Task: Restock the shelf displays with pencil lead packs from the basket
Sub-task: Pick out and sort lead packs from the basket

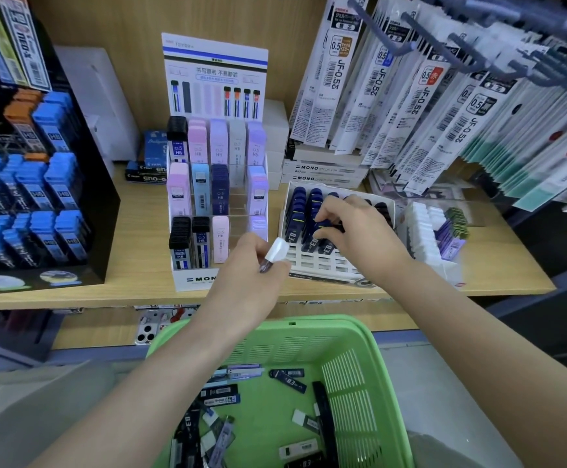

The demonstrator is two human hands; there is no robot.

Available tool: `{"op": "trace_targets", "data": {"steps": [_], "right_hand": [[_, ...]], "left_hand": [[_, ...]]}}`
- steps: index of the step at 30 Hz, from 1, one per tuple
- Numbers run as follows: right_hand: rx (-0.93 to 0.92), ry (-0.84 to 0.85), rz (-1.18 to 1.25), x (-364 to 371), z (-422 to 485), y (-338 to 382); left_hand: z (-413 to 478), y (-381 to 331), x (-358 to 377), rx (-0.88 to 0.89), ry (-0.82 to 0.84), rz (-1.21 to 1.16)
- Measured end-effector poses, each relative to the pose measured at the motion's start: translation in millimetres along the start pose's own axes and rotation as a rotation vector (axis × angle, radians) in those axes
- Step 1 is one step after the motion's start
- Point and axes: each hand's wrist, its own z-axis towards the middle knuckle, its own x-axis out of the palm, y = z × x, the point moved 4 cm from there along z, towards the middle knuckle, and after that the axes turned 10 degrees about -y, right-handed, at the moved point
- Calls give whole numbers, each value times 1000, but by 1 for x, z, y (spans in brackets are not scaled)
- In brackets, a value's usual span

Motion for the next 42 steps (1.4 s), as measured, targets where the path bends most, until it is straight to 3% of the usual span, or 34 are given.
{"op": "trace_targets", "data": {"steps": [5,12,15,19,21,23,28,34,39,42], "right_hand": [[-66,-104,56,0,0,4],[-121,-173,-53,5,-6,3],[-30,-242,122,-3,-13,13],[226,-10,615,-9,-37,39],[230,111,663,-8,-50,46],[284,125,705,-10,-59,44],[417,134,873,-19,-82,24],[485,-95,818,-65,-112,-24],[488,-463,369,-125,-120,-91],[476,-554,211,-142,-109,-118]], "left_hand": [[1,0,-1,10,-13,-5],[2,-1,-2,57,-27,-32],[4,3,0,45,-16,-6],[6,9,6,-36,9,1],[4,10,10,-55,37,-19],[0,10,14,-24,97,-6],[-9,8,25,217,188,74],[-14,5,44,437,153,320],[10,-29,90,618,149,390],[22,-55,126,740,152,418]]}}
